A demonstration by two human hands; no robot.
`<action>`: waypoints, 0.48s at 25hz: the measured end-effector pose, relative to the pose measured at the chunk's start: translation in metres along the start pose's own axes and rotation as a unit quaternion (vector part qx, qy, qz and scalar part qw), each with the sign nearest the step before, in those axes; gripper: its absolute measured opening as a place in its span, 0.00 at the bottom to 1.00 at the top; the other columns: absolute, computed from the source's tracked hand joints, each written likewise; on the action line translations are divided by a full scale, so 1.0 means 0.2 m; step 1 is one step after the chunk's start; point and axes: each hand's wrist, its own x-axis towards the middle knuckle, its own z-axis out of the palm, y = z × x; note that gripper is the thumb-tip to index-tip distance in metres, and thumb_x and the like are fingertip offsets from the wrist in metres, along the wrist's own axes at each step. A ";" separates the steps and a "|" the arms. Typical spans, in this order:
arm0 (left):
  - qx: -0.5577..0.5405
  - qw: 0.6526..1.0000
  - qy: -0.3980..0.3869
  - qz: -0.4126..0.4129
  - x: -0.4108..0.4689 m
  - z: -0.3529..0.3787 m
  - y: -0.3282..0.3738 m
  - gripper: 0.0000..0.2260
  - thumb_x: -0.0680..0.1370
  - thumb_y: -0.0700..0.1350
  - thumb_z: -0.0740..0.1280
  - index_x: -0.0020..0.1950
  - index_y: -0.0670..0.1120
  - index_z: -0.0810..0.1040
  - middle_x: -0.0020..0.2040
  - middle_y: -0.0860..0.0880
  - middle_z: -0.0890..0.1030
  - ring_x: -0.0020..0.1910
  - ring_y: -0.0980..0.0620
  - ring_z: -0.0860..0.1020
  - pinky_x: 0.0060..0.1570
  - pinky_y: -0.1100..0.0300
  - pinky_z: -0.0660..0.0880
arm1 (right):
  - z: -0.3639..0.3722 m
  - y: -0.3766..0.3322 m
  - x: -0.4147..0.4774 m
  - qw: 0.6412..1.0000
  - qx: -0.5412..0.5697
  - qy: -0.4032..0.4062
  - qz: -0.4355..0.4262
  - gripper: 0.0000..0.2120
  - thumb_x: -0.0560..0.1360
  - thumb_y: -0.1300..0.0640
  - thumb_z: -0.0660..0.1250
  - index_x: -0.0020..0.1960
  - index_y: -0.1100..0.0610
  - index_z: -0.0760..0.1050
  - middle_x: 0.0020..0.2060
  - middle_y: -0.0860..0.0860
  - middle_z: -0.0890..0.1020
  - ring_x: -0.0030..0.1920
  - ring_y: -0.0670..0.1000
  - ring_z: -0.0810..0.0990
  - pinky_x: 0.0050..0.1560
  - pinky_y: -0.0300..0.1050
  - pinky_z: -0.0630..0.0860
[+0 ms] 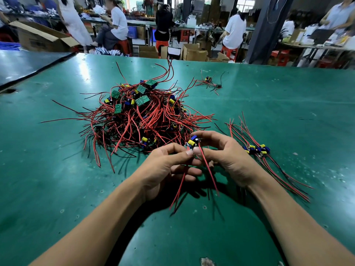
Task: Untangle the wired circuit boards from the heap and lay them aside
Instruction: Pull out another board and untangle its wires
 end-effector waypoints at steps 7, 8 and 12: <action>0.033 0.998 -0.034 -0.039 -0.03 0.01 0.02 0.06 0.71 0.38 0.72 0.42 0.42 0.76 0.40 0.37 0.82 0.33 0.45 0.82 0.31 0.59 0.80 | 0.00 -0.02 0.01 0.995 0.088 0.041 0.031 0.15 0.72 0.43 0.70 0.46 0.54 0.86 0.33 0.52 0.79 0.27 0.45 0.73 0.27 0.34 0.69; 0.037 0.997 -0.043 -0.048 -0.03 0.00 0.02 0.05 0.71 0.38 0.72 0.42 0.42 0.76 0.40 0.37 0.82 0.34 0.44 0.82 0.32 0.58 0.80 | 0.00 -0.02 0.01 0.994 0.090 0.041 0.039 0.15 0.72 0.43 0.70 0.45 0.54 0.86 0.33 0.54 0.77 0.27 0.45 0.72 0.27 0.35 0.68; 0.026 0.996 -0.065 -0.058 -0.03 -0.01 0.03 0.03 0.72 0.35 0.69 0.45 0.39 0.77 0.45 0.35 0.83 0.40 0.40 0.84 0.40 0.53 0.83 | 0.00 -0.03 0.01 0.996 0.074 0.019 0.037 0.16 0.74 0.44 0.68 0.48 0.54 0.86 0.31 0.53 0.75 0.28 0.46 0.71 0.29 0.35 0.67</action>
